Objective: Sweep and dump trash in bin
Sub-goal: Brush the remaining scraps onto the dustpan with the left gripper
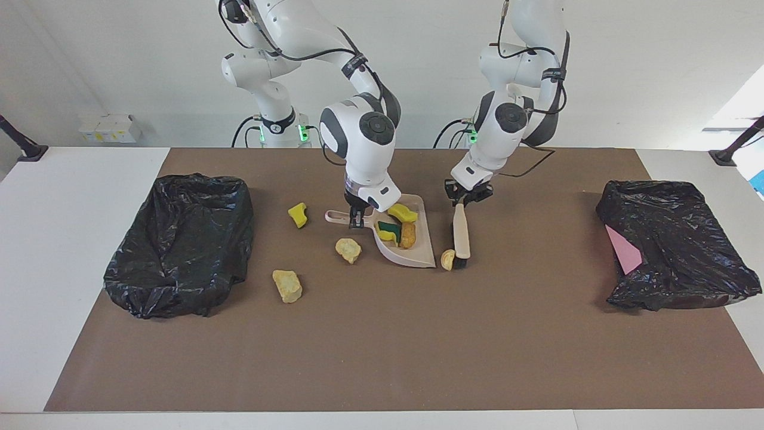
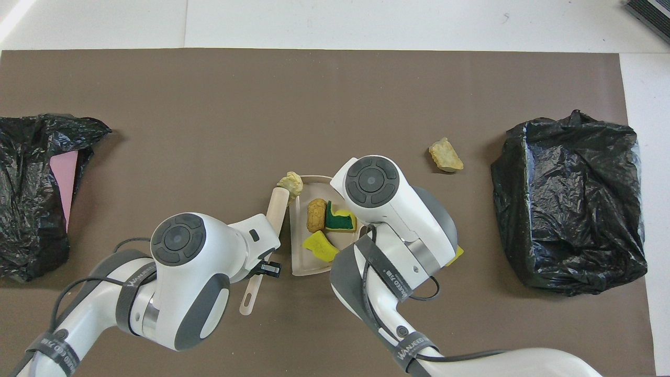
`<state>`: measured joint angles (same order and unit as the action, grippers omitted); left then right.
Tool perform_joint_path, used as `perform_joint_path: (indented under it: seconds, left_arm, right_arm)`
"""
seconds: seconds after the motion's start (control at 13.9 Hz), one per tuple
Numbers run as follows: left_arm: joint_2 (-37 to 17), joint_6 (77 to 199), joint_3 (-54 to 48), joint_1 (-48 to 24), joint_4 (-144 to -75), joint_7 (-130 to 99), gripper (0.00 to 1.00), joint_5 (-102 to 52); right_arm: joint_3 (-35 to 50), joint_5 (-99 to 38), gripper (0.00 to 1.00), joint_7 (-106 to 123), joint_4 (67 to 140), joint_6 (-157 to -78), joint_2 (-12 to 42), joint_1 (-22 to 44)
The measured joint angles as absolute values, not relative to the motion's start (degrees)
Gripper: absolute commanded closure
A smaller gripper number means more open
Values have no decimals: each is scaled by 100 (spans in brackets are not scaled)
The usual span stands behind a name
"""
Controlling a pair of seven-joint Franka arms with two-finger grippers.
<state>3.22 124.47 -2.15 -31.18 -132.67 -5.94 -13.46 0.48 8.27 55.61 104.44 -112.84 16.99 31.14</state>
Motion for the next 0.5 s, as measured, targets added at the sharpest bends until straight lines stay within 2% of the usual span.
perform_joint_path:
  seconds: [0.22,0.5]
  left_arm:
    - [363,12375,-234,-3439,-13198,-597,100,-1390]
    - [471,12231,-103,-3370,-13120,-672,100,-1407]
  right_arm:
    - [48,827,100,5561,10446,-11285,1697,3114]
    - [47,827,100,5561,10446,-11285,1693,3114]
